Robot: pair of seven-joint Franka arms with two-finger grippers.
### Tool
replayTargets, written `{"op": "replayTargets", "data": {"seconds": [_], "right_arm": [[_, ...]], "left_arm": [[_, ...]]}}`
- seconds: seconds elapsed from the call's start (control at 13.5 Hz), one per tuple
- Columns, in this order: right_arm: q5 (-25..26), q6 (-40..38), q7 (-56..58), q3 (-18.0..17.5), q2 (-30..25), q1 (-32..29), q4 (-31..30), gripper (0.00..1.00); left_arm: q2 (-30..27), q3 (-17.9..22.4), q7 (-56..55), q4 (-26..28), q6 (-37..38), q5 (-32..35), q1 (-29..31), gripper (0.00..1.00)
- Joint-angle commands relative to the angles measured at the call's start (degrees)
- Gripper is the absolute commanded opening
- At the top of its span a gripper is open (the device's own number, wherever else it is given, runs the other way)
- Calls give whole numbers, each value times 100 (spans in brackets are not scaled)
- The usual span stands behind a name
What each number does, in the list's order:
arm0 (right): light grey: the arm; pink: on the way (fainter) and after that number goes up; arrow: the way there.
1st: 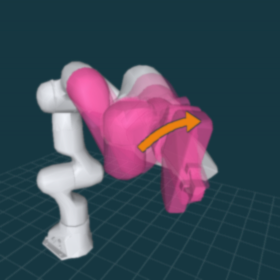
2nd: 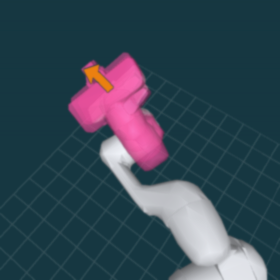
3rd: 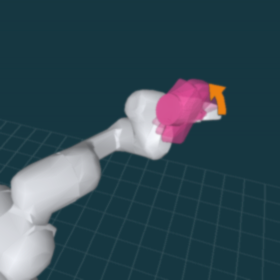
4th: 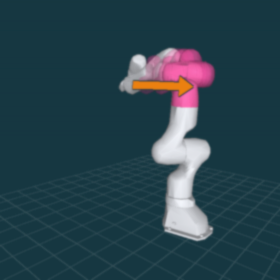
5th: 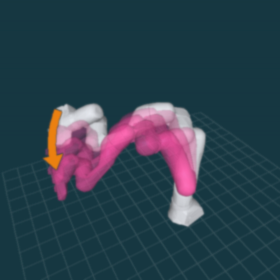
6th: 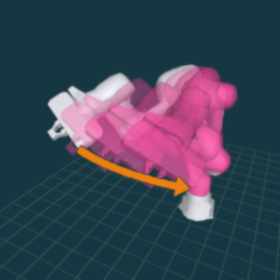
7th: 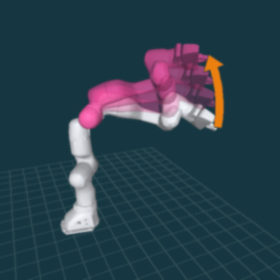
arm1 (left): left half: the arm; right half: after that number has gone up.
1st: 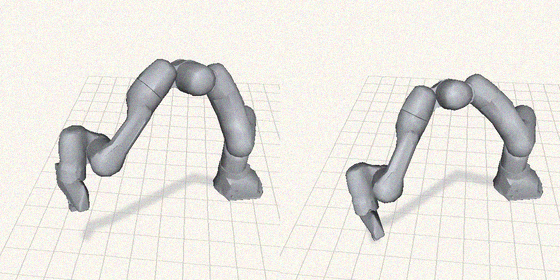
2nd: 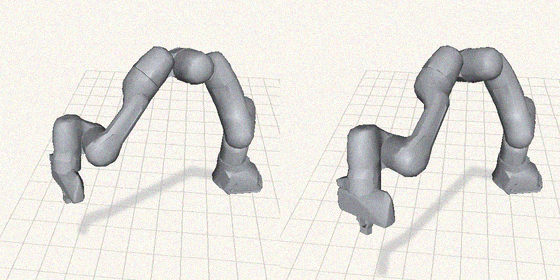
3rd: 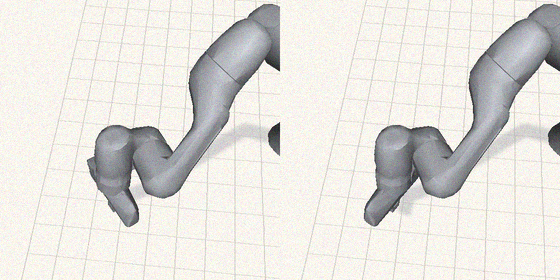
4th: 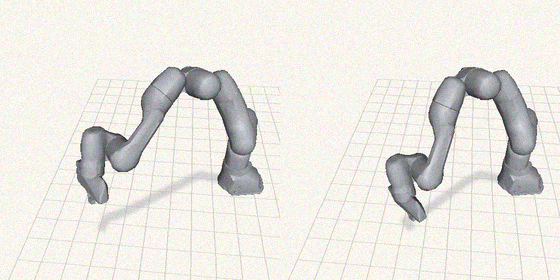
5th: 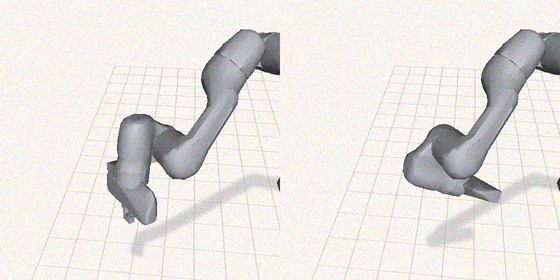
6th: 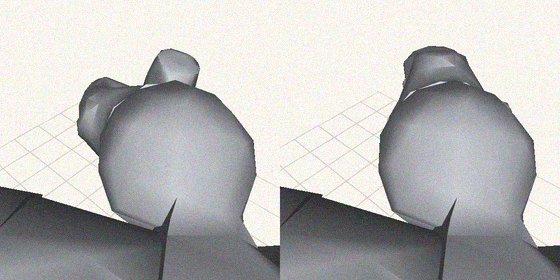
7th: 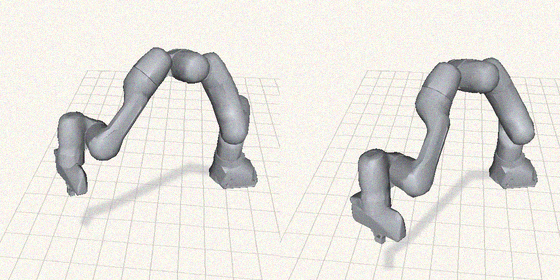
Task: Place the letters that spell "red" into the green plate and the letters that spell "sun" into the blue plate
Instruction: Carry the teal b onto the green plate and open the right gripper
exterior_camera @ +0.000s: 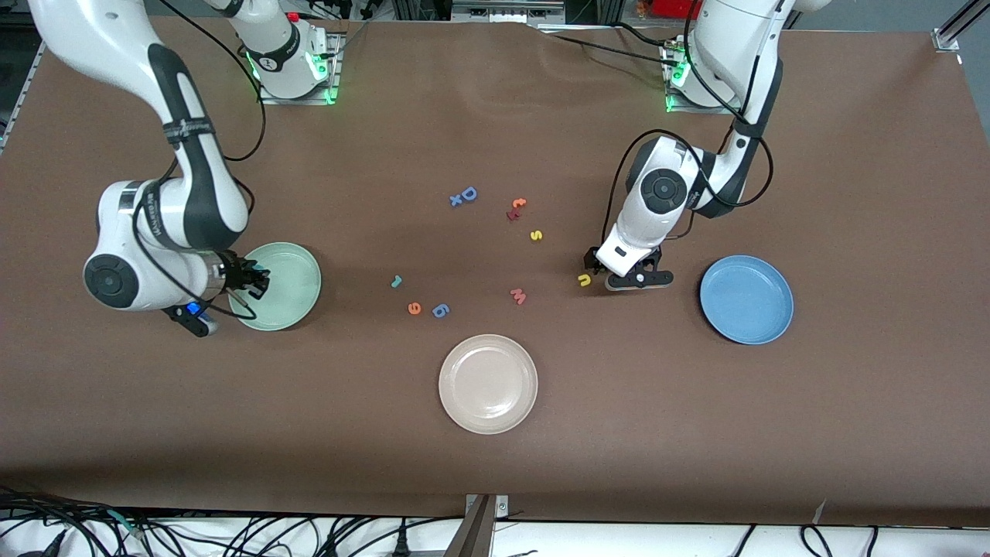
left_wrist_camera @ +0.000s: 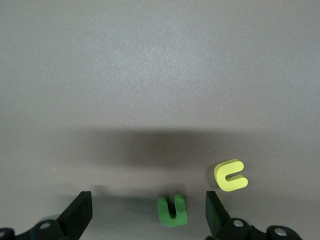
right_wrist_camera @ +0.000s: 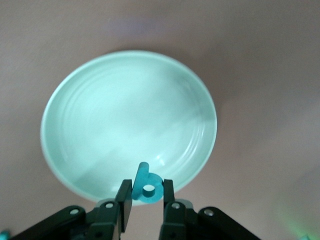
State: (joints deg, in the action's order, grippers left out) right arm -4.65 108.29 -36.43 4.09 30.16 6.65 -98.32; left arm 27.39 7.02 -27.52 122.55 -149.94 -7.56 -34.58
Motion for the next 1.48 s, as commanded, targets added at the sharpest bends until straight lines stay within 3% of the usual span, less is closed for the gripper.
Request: {"op": "replayTargets", "data": {"seconds": [0.0, 0.37, 0.44, 0.52, 0.59, 0.81, 1.04, 1.26, 1.41], "right_arm": [[-124, 481, 617, -22, 366, -224, -20, 0], [-124, 773, 813, -22, 517, -295, -170, 0], [-124, 755, 813, -22, 508, -295, -170, 26], [-124, 764, 813, -22, 499, -295, -170, 80], [-132, 746, 795, -22, 464, -295, -161, 95], [-124, 388, 323, -206, 105, -208, -100, 98], [-124, 333, -670, -802, -186, -181, -91, 98], [-115, 683, -1619, -1339, -152, -85, -47, 98], [-124, 1061, -2007, -1358, 6, 239, -73, 98]], "left_arm": [[-6, 45, -25, 32, -88, -79, -48, 100], [99, 45, -51, 32, -166, -97, -48, 94], [100, 37, -138, 41, -176, -97, -57, 91], [109, 19, -165, 41, -176, -97, -92, 89], [109, 19, -192, 41, -176, -97, -118, 88], [73, 19, -201, 94, -176, -97, -127, 82], [73, 19, -201, 103, -176, -97, -136, 70], [73, 19, -332, 103, -176, -97, -232, 59], [74, 19, -482, 94, -176, -97, -259, 58]]}}
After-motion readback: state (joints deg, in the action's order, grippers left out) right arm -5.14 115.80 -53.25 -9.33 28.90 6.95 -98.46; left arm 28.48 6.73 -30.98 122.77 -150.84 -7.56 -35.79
